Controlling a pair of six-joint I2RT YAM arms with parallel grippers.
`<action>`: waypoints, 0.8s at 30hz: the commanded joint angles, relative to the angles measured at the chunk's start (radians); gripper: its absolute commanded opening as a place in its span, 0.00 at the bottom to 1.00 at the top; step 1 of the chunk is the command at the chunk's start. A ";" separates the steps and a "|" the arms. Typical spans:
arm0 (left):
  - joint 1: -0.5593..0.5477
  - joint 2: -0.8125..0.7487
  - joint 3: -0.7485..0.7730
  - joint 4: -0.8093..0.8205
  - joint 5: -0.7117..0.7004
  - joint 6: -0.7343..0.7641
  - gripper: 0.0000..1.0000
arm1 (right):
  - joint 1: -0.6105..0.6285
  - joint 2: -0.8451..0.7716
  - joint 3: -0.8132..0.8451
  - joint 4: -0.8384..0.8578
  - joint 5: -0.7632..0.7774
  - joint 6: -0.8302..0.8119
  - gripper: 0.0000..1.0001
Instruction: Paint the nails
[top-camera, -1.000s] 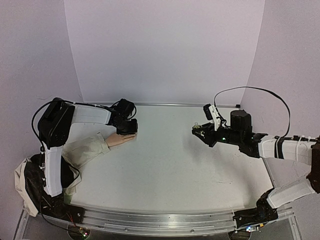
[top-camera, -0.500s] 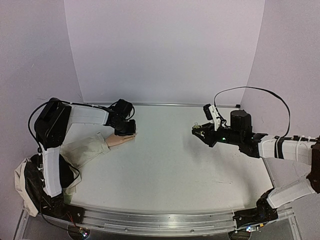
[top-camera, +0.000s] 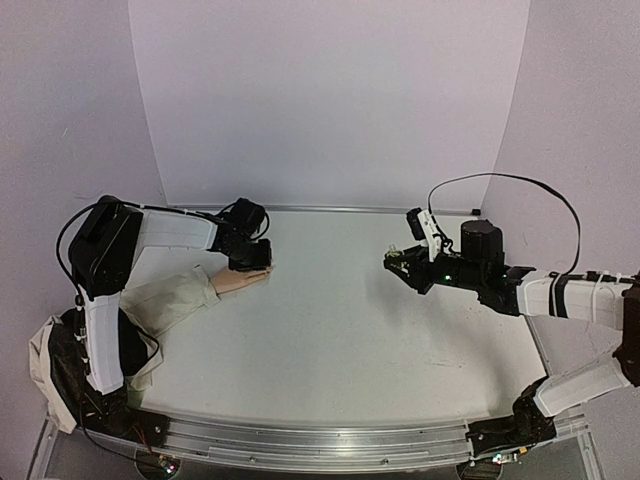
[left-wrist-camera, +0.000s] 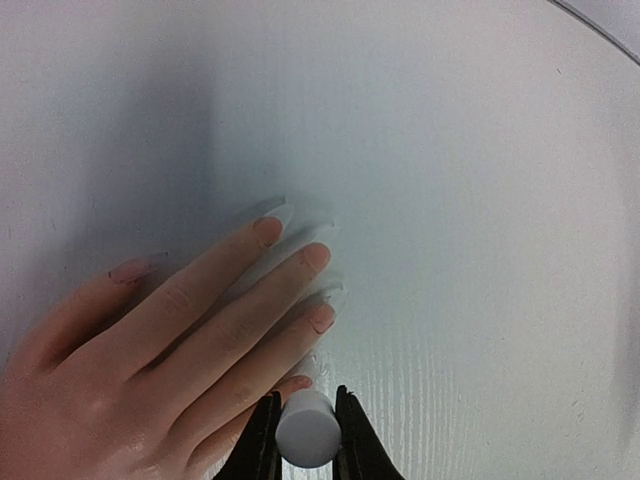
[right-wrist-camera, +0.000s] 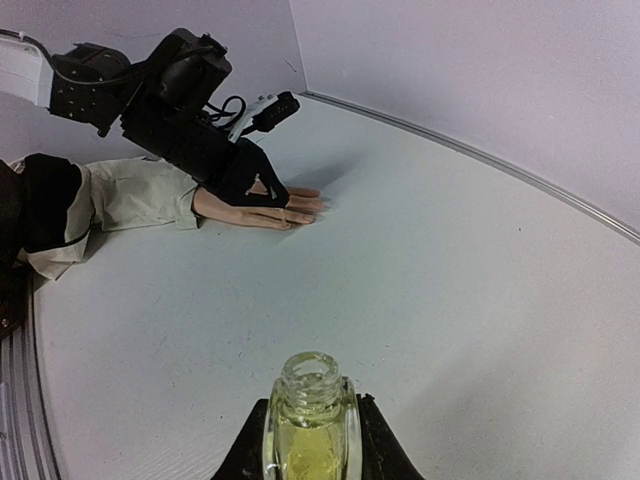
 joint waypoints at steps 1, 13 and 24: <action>0.006 -0.004 0.045 0.014 -0.022 0.007 0.00 | -0.005 -0.005 0.010 0.064 -0.027 0.013 0.00; 0.005 0.012 0.056 0.013 -0.013 0.006 0.00 | -0.005 -0.006 0.009 0.064 -0.027 0.013 0.00; 0.006 0.021 0.058 0.014 -0.016 0.007 0.00 | -0.005 -0.006 0.008 0.063 -0.025 0.013 0.00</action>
